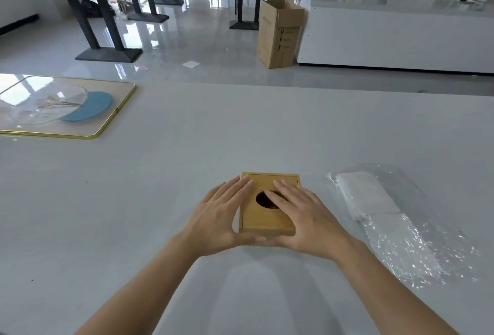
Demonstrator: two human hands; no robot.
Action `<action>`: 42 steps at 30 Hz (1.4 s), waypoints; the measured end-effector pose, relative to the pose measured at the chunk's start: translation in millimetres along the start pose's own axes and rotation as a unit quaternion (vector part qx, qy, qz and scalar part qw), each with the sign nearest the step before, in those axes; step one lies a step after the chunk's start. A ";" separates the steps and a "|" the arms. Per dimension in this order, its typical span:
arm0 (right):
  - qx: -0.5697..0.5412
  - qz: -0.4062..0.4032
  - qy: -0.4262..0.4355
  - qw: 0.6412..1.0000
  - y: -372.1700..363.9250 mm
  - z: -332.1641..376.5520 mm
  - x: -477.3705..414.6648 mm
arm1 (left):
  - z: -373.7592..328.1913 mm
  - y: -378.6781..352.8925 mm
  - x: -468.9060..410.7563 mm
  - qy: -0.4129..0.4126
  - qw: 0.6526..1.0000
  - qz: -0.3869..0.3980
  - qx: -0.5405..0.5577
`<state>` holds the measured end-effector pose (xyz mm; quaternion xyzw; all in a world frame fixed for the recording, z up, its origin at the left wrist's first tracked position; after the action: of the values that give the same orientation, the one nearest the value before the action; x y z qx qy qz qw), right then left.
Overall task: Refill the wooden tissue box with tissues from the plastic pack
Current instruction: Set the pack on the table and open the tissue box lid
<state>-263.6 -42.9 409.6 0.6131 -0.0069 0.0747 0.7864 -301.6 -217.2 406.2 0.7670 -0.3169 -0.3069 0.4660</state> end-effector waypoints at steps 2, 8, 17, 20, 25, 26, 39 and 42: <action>0.000 -0.009 0.006 1.000 1.1 -2.2 -1.0 | -0.5 -0.7 -0.2 -0.003 1.000 0.011 -0.004; -0.025 0.028 -0.010 0.999 8.1 -4.3 -7.3 | 4.3 -4.4 -2.6 -0.001 1.000 0.015 -0.006; -0.037 0.158 -0.067 0.985 36.3 -2.6 -17.3 | 6.6 -11.0 -4.1 0.039 0.995 0.007 0.093; -0.032 0.161 -0.056 0.985 48.5 -0.7 -24.1 | 7.4 -9.4 -7.1 0.037 0.992 0.014 0.119; -0.094 0.172 -0.059 0.979 66.3 -3.9 -39.7 | 4.7 0.2 -20.1 0.106 0.950 0.010 0.293; -0.104 0.176 -0.060 0.977 69.2 -5.3 -43.2 | 5.8 3.5 -23.7 0.129 0.938 -0.018 0.321; -0.456 0.186 -0.065 0.868 50.8 -63.3 -39.4 | 29.7 -1.2 -45.4 0.150 0.922 -0.149 0.325; -0.511 0.116 -0.092 0.847 35.3 -75.9 -41.2 | 33.5 0.5 -46.4 0.143 0.920 -0.169 0.322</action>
<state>-315.0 34.3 420.5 0.1232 -0.1870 0.0947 0.9700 -355.7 -198.9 402.2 0.9536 -0.1944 -0.1490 0.1751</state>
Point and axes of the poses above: each hand's wrist, its own x-axis away from the middle knuckle, its own y-axis out of the back of the hand, z = x × y, the point moved 4 cm from there along -x, towards the middle knuckle, and after that the axes turned 13 degrees about -y, right-handed, at the moved point
